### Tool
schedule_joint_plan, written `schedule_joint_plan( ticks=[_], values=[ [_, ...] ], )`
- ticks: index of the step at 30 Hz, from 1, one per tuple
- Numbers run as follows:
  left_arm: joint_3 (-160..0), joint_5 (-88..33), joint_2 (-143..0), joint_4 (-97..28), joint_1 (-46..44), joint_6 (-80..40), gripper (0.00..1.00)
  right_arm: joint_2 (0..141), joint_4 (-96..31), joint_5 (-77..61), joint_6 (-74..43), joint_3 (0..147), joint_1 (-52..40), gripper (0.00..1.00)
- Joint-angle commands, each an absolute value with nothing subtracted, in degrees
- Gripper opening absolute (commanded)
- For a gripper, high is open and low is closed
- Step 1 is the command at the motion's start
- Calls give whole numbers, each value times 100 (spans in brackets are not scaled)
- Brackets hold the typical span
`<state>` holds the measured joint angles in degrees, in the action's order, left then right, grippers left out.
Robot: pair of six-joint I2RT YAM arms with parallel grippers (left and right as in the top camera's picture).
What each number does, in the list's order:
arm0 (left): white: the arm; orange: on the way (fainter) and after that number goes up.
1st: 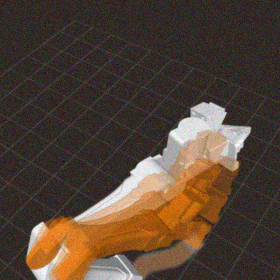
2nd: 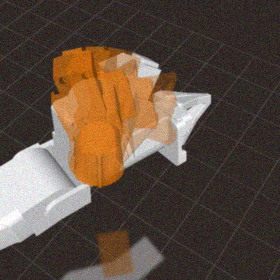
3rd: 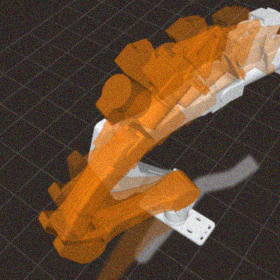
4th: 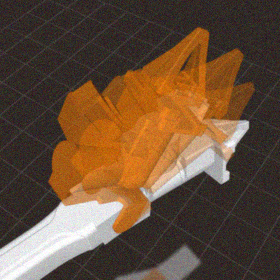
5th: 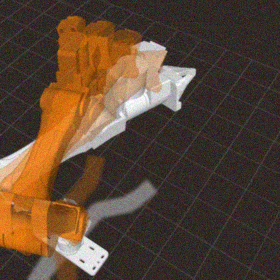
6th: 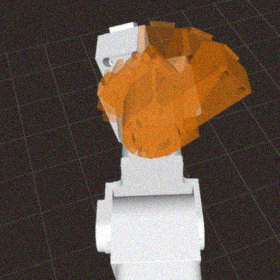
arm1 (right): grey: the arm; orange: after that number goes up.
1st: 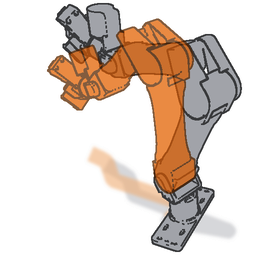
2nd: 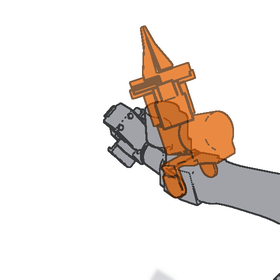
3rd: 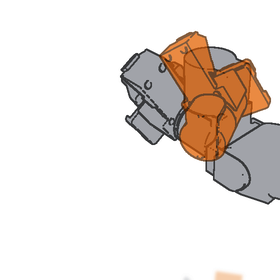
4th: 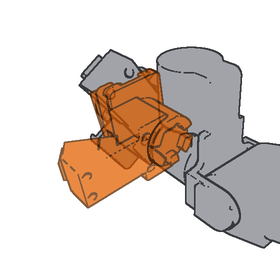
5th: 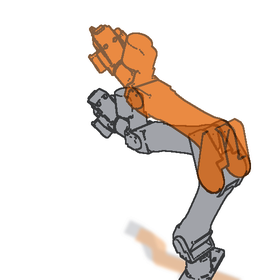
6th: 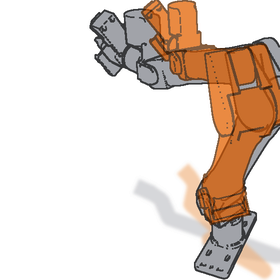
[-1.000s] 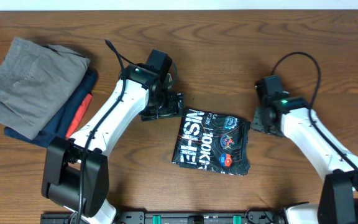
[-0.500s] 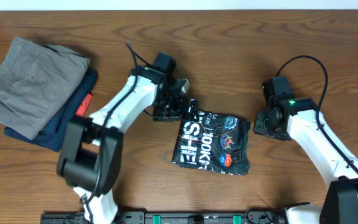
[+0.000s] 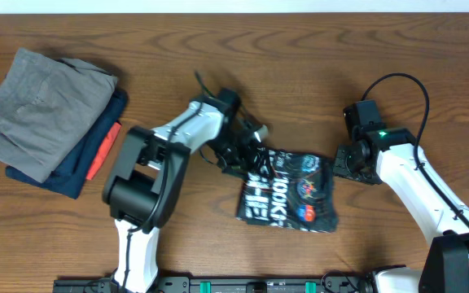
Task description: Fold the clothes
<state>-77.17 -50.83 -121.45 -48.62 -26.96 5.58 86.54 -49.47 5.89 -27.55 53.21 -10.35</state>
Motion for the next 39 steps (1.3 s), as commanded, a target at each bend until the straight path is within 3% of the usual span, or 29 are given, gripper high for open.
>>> schedule_joint_plan(
  ticks=[1, 4, 7, 11, 15, 29, 34, 39],
  values=[
    [-7666, -4792, -12368, -4790, -3013, 854, 59, 8571, -4954, 578, -2670, 5400, -1002, 42],
    [-7666, -4534, -12368, -4718, -3096, 849, 28, 8571, -4954, 578, -2670, 5400, -1002, 42],
    [-7666, -4534, -12368, -4657, -3065, 829, 6, 8571, -4954, 578, -2670, 5400, -1002, 42],
    [-7684, -4394, -12366, -4633, -2919, 812, 6, 8571, -4956, 578, -2670, 5400, -1002, 42],
    [-7784, -3520, -12300, -4637, -2539, 408, 6, 8571, -4976, 602, -2668, 5400, -1002, 42],
    [-7824, -3745, -12171, -4375, -513, -1555, 6, 8571, -4976, 615, -2648, 5400, -1002, 42],
    [-7732, -3629, -12171, -5275, -392, -3898, 6, 8571, -4974, 615, -2650, 5400, -1002, 42],
    [-7636, -3986, -12171, -5310, -720, -4237, 6, 8571, -4969, 620, -2650, 5400, -1002, 42]
  ],
)
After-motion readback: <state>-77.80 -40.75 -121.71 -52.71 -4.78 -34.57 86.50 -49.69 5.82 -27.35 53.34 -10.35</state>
